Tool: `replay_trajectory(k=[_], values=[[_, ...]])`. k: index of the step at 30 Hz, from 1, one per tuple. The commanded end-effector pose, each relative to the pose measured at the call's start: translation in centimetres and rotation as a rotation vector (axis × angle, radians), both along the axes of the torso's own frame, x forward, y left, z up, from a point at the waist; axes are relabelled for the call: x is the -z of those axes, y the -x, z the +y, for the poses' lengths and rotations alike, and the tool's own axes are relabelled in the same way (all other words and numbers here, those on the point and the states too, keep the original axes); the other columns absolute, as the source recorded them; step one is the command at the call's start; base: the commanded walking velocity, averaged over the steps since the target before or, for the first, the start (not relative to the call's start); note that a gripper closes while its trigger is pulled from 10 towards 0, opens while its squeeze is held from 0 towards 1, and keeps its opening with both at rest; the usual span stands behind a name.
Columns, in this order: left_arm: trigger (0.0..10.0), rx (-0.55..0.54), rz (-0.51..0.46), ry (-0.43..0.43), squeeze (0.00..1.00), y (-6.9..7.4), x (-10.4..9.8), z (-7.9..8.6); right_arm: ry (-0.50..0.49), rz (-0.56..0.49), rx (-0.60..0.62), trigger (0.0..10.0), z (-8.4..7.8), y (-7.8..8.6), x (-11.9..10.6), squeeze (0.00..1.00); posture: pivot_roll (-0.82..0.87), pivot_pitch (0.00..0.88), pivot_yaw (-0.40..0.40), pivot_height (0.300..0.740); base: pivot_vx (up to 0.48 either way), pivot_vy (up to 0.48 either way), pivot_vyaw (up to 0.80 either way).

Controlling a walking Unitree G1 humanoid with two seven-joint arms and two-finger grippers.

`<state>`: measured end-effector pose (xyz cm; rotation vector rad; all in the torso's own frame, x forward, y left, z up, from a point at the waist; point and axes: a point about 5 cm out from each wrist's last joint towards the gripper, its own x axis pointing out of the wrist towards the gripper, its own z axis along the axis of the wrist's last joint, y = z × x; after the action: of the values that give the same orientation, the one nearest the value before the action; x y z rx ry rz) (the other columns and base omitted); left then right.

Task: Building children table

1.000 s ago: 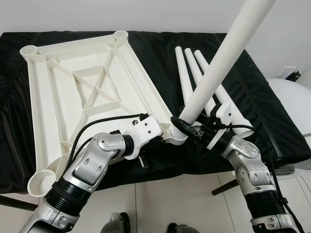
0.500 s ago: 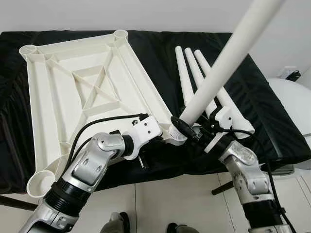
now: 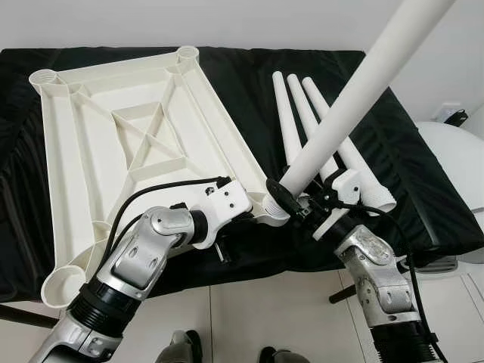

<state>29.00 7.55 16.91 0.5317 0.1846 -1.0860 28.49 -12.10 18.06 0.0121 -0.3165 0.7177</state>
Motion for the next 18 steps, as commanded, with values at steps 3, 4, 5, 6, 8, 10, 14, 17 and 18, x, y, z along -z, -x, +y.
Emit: replay_trajectory(k=[3, 4, 5, 6, 8, 10, 14, 17, 18], values=[[10.0, -0.026, 0.091, -0.045, 0.00, 0.39, 2.32, -0.02, 0.006, 0.036, -0.020, 10.0, 1.42, 0.48, 0.77, 0.00, -0.02, 0.196, -0.037, 0.740, 0.000, 0.000, 0.00], [10.0, -0.026, 0.091, -0.045, 0.00, 0.39, 2.32, -0.02, 0.006, 0.036, -0.020, 10.0, 1.42, 0.48, 0.77, 0.00, -0.02, 0.196, -0.037, 0.740, 0.000, 0.000, 0.00], [10.0, -0.026, 0.092, -0.045, 0.00, 0.41, 2.33, -0.04, 0.005, 0.033, -0.011, 10.0, 1.46, 0.50, 0.73, 0.00, -0.02, 0.196, -0.037, 0.740, 0.000, 0.000, 0.00], [10.0, -0.026, 0.092, -0.045, 0.00, 0.41, 2.33, -0.04, 0.005, 0.033, -0.011, 10.0, 1.46, 0.50, 0.73, 0.00, -0.02, 0.196, -0.037, 0.740, 0.000, 0.000, 0.00], [10.0, -0.026, 0.091, -0.044, 0.00, 0.42, 2.34, -0.07, -0.001, 0.032, -0.002, 10.0, 1.52, 0.53, 0.71, 0.00, -0.02, 0.194, -0.038, 0.740, 0.000, 0.000, 0.00], [10.0, -0.027, 0.090, -0.044, 0.00, 0.40, 2.33, -0.08, -0.006, 0.028, 0.010, 10.0, 1.63, 0.63, 0.66, 0.00, -0.02, 0.190, -0.038, 0.740, 0.000, 0.000, 0.00], [10.0, -0.027, 0.088, -0.043, 0.00, 0.36, 2.28, -0.10, -0.017, 0.022, 0.028, 10.0, 1.78, 0.78, 0.57, 0.00, -0.02, 0.188, -0.037, 0.740, 0.000, 0.000, 0.00], [10.0, -0.025, 0.085, -0.043, 0.00, 0.31, 2.23, -0.13, -0.026, 0.018, 0.049, 10.0, 1.81, 1.04, 0.60, 0.00, -0.02, 0.185, -0.034, 0.740, 0.000, 0.000, 0.00], [10.0, -0.025, 0.085, -0.043, 0.00, 0.31, 2.23, -0.13, -0.026, 0.018, 0.049, 10.0, 1.81, 1.04, 0.60, 0.00, -0.02, 0.185, -0.034, 0.740, 0.000, 0.000, 0.00]])
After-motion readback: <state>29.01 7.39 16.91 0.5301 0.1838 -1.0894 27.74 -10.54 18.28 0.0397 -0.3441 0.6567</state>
